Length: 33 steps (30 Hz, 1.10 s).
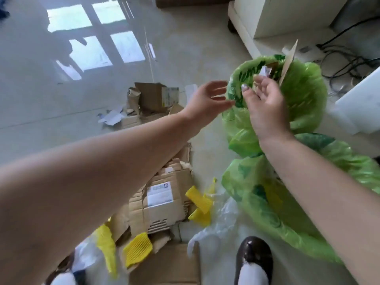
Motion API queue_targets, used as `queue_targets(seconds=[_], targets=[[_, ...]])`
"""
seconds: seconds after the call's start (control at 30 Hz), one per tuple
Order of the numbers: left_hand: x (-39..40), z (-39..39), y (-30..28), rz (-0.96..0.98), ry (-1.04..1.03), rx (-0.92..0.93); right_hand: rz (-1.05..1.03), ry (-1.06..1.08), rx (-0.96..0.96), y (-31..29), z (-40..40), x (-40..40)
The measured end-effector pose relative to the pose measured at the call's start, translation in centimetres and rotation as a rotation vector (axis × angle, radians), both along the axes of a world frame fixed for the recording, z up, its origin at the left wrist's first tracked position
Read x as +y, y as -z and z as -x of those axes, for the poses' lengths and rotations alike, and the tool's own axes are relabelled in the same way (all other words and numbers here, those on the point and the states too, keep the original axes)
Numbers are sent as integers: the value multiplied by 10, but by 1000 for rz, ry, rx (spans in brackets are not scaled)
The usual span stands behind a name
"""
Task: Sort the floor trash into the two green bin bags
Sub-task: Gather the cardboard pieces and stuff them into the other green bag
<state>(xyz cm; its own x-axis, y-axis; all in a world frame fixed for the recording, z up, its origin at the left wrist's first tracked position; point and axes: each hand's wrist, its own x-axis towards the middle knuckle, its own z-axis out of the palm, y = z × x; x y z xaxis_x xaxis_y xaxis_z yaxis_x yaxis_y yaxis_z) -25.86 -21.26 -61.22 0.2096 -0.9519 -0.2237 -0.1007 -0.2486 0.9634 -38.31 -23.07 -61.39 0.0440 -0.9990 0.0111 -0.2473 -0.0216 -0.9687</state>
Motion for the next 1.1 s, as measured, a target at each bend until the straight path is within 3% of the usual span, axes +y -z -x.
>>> queue_targets(seconds=[0.13,0.27,0.4,0.53,0.63,0.77,0.93,1.1], targets=[[71,-60,35,-132,-118,-111,-4,-223,162,23,-44,44],[142,-107,87,-361,-201,-162,-195,-470,408,65,-73,86],[203,-119,133,-600,-266,-161,-402,-659,636,102,-77,117],[236,-112,164,-691,-315,-278,-432,-774,821,121,-79,131],[239,-111,170,-655,-182,-609,-375,-799,892,129,-83,132],[220,-124,164,-436,199,-972,-226,-828,1000,146,-92,117],[202,-133,169,-403,437,-1068,-117,-788,1045,159,-114,86],[186,-138,172,-238,640,-1141,228,-1061,1281,159,-140,52]])
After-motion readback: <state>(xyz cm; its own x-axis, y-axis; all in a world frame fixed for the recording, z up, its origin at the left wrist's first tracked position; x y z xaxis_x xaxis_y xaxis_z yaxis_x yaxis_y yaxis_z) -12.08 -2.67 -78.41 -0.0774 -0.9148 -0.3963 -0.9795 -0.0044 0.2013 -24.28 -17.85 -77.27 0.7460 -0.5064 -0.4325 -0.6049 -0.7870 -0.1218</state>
